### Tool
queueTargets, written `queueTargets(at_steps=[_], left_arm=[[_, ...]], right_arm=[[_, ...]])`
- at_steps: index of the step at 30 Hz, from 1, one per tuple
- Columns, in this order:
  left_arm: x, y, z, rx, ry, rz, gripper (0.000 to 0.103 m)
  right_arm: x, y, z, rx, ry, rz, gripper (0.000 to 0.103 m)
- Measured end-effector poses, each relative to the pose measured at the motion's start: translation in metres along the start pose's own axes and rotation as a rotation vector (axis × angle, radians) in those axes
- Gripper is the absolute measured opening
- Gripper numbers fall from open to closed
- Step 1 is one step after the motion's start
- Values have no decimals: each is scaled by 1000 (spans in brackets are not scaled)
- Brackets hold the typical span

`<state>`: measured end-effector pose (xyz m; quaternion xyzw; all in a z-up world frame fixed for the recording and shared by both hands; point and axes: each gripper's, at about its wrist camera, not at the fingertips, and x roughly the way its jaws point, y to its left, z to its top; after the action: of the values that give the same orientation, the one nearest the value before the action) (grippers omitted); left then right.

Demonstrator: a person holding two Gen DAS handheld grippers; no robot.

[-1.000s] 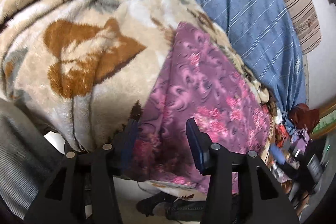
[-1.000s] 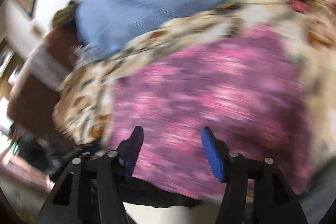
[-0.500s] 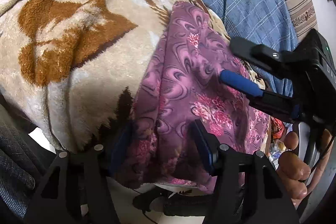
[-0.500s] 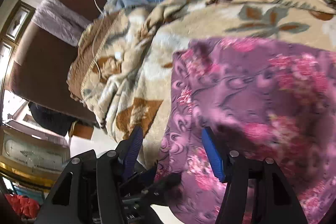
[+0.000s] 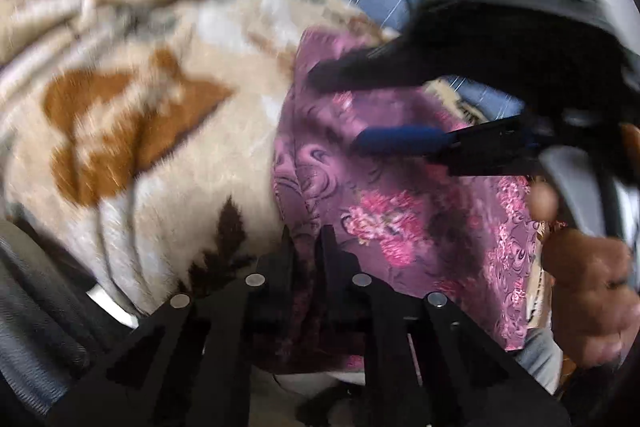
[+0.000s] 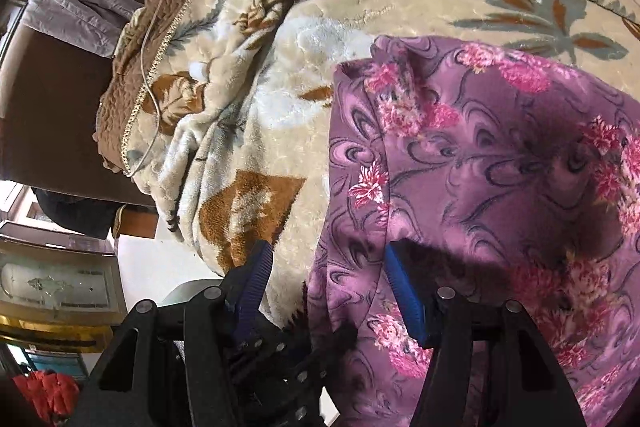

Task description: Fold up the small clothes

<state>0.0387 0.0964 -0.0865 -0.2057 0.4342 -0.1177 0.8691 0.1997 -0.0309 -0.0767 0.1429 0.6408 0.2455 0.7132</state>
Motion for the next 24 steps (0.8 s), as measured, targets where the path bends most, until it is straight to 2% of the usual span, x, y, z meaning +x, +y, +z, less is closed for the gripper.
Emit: queueTargets(at_steps=[4, 7, 10, 11, 12, 13, 14, 17, 20, 24], left_arm=[[-20, -29, -9, 157, -122, 40, 8], [-21, -38, -13, 210, -139, 50, 8], [-21, -41, -10, 216, -143, 33, 8], [-22, -42, -10, 214, -150, 27, 8], [-24, -41, -11, 214, -155, 20, 8], [-24, -42, -9, 209, -150, 6, 8], [-27, -41, -8, 196, -147, -19, 8], [-41, -50, -5, 211, -153, -58, 8], [-64, -70, 5, 189, -143, -159, 7], [-85, -133, 3, 300, -133, -243, 7]], right_arm=[[4, 12, 6, -30, 31, -19, 61], [10, 23, 16, -63, 75, -47, 61], [26, 28, 25, -108, 126, -133, 57], [32, 29, 27, -139, 146, -168, 53], [35, 29, 28, -153, 152, -190, 31], [36, 28, 28, -173, 149, -253, 12], [34, 26, 28, -177, 148, -272, 12], [2, 15, 25, -156, 87, -170, 10], [-55, 4, 12, -149, -30, -42, 9], [-133, -24, -21, -130, -204, 102, 9]])
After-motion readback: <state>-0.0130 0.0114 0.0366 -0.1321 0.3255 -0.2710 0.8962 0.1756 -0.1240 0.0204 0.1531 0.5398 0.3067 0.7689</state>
